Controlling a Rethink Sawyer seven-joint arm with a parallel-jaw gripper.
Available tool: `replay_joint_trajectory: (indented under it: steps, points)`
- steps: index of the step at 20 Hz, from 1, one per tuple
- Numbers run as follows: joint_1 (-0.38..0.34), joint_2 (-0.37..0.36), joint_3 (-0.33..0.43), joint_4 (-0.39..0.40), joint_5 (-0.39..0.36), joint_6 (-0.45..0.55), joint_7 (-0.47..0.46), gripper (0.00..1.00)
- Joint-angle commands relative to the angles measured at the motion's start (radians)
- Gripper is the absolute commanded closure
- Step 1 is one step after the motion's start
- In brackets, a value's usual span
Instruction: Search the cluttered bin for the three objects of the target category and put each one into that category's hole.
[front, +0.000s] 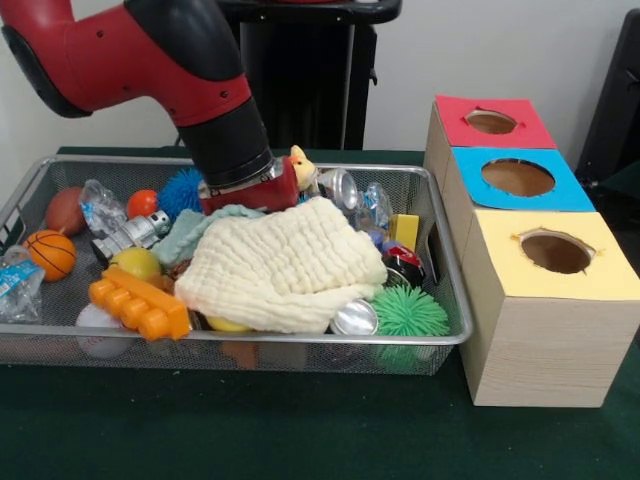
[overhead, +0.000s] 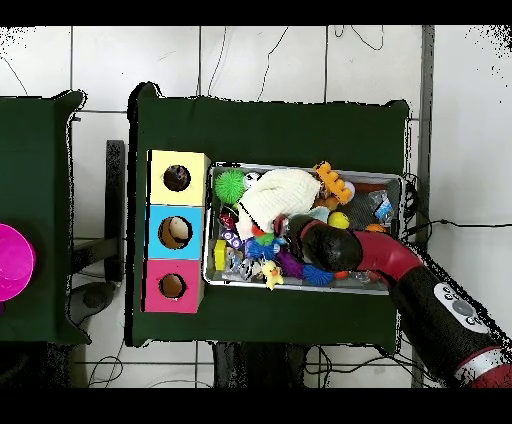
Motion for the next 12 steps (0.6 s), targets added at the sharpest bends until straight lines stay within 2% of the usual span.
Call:
replay_joint_trajectory:
  steps: [1, 7, 8, 12]
  points:
    - [0.049, 0.001, 0.086, 0.019, 0.062, -0.086, 0.105, 0.00]
    - [0.053, -0.008, 0.071, 0.023, 0.062, -0.092, 0.092, 0.00]
    - [0.054, -0.010, 0.070, 0.024, 0.064, -0.091, 0.089, 1.00]
    - [0.055, -0.017, 0.064, 0.022, 0.065, -0.078, 0.086, 1.00]
